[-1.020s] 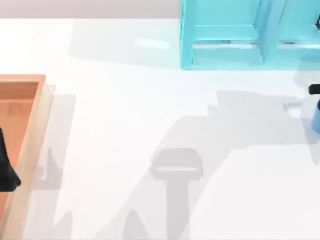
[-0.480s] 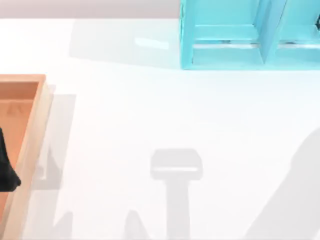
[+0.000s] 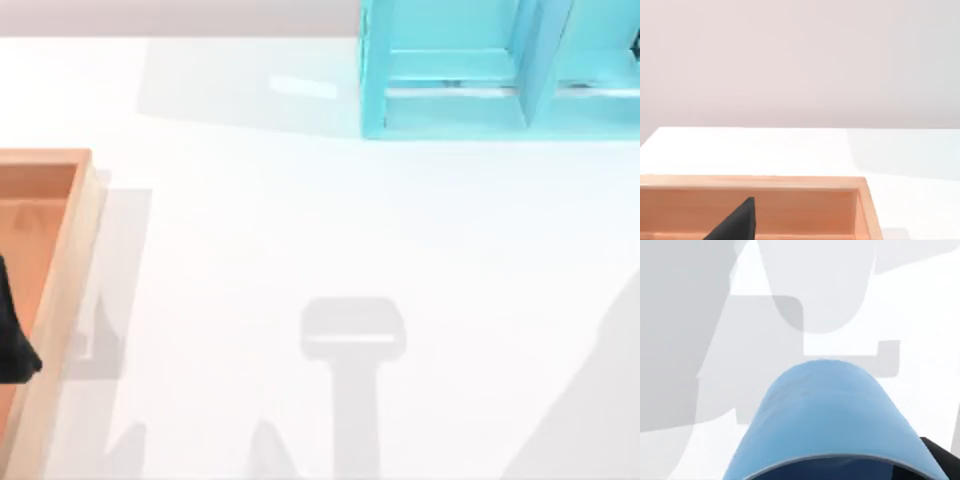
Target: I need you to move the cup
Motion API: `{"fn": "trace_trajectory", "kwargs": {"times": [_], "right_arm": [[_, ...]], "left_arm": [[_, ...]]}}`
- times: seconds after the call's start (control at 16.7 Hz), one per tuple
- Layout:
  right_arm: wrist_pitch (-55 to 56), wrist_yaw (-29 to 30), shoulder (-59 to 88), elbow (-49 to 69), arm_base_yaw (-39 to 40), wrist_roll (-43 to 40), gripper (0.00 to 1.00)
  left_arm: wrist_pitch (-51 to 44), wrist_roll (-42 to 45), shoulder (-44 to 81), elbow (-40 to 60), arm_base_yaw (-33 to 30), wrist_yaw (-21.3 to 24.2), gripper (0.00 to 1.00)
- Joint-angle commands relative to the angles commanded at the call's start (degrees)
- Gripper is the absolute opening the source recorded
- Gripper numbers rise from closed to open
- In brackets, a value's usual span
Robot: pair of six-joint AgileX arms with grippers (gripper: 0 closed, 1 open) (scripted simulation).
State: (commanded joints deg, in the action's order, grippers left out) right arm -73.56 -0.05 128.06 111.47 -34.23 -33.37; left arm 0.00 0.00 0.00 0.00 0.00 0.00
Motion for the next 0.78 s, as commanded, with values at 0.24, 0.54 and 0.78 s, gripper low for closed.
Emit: {"fn": "trace_trajectory", "kwargs": {"times": [0.24,0.54,0.78], "right_arm": [[8.6,0.0,0.6,-7.9,0.4,0.7,0.0],[11.6,-0.1,0.9,-10.9,0.6,0.9,0.0],[11.6,-0.1,0.9,-10.9,0.6,0.9,0.23]], "left_arm": [[0.0,0.0,0.0,0.0,0.0,0.0,1.0],[0.0,0.0,0.0,0.0,0.0,0.0,1.0],[0.0,0.0,0.0,0.0,0.0,0.0,1.0]]}}
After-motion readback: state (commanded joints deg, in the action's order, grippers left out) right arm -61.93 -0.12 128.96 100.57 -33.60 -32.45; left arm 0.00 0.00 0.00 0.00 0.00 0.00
